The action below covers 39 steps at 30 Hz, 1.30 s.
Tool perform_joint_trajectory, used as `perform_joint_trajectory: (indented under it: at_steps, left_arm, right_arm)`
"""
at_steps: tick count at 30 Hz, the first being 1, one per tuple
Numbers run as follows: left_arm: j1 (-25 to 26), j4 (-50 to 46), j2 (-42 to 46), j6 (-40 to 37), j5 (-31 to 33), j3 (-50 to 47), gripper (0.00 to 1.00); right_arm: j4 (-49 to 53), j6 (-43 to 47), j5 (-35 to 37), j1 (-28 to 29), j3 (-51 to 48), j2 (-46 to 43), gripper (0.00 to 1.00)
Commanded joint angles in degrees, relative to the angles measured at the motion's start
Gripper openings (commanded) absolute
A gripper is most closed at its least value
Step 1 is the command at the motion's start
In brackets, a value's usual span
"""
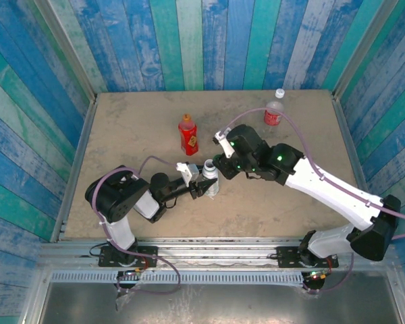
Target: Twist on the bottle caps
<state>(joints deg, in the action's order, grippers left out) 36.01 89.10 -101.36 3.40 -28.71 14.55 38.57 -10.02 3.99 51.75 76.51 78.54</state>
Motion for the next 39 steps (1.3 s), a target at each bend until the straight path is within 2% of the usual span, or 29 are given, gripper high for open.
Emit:
perform_joint_trajectory:
  at_steps: [1,25,39]
  left_arm:
    - [0.2,-5.0,0.0,-0.9,-1.5,-0.4,0.58]
    - [0.2,-5.5,-0.4,-1.4,-1.8,-0.2,0.59]
    - [0.2,-5.6,-0.4,-1.4,-1.7,-0.3,0.59]
  right_arm:
    - [3.3,1.9,-1.0,0.3,2.5,3.0,0.45]
    - [6.9,4.8,-4.0,1.1,8.5,12.0,0.44]
    - [10.1,6.7,0.1,3.1,9.3,14.3,0.43]
